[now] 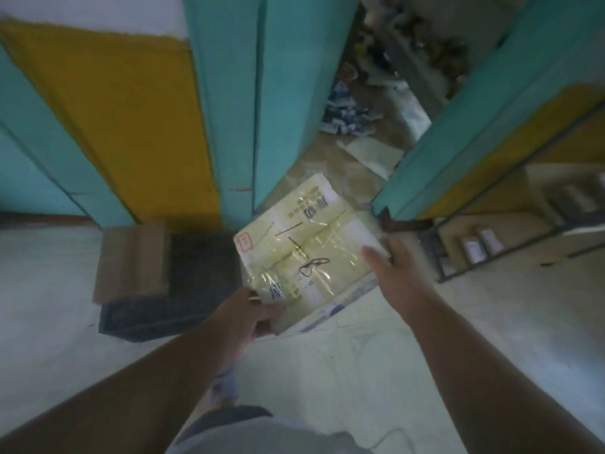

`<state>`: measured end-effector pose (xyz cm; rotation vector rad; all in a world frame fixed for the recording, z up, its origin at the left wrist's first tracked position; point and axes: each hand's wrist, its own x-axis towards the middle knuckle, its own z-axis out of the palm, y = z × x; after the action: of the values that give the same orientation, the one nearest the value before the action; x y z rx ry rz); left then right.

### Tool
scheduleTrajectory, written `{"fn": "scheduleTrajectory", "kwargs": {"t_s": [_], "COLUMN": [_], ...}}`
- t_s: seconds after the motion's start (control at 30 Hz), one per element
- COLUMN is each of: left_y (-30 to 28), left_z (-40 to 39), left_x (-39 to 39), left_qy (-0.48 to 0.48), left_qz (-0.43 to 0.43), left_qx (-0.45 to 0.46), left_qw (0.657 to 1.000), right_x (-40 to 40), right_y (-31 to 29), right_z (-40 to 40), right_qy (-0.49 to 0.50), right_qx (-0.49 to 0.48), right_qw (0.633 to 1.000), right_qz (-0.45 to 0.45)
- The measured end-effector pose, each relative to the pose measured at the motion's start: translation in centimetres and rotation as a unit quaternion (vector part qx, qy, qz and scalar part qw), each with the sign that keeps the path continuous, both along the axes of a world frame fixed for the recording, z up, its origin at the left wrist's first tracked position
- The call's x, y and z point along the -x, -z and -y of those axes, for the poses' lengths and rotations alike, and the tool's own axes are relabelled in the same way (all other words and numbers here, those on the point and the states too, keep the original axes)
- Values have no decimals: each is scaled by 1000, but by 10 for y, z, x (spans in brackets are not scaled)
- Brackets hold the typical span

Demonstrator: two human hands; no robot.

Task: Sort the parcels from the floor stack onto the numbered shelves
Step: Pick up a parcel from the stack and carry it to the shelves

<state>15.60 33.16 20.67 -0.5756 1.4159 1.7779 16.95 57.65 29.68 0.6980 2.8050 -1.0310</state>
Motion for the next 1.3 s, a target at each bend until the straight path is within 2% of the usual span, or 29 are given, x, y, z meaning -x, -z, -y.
{"fn": "scheduleTrajectory", "kwargs": {"t_s": [0.2, 0.37, 0.5, 0.67, 0.83, 1.0, 1.2, 1.3], "left_y": [-10, -20, -30, -28, -20, -29, -34, -22], "left_z": [-151, -295, -376, -466, -580, -716, -868, -939], "left_x": [-62, -133, -169, -162, -141, -142, -186, -206], "left_qy": [115, 191, 234, 242, 299, 371, 441, 433], "left_qz": [-37, -31, -29, -64, -103, -94, -49, -40], "left_qx": [-52, -78, -61, -12, -8, -33, -49, -38], "left_qw": [991, 978, 970, 968, 949, 923, 895, 900], "right_x": [-135, -250, -311, -342, -343, -365, -428, -452], "right_y": [-11, -33, -37, -21, -9, -25, -31, -12], "right_z": [-130, -245, -316, -397, -494, -600, -713, -775], "right_qy": [188, 275, 339, 393, 437, 506, 583, 578], "right_qx": [39, -21, -1, 77, 109, 89, 75, 67], "right_qw": [980, 960, 938, 910, 883, 846, 793, 800], "right_qz": [-47, -51, -71, -107, -130, -143, -162, -148]}}
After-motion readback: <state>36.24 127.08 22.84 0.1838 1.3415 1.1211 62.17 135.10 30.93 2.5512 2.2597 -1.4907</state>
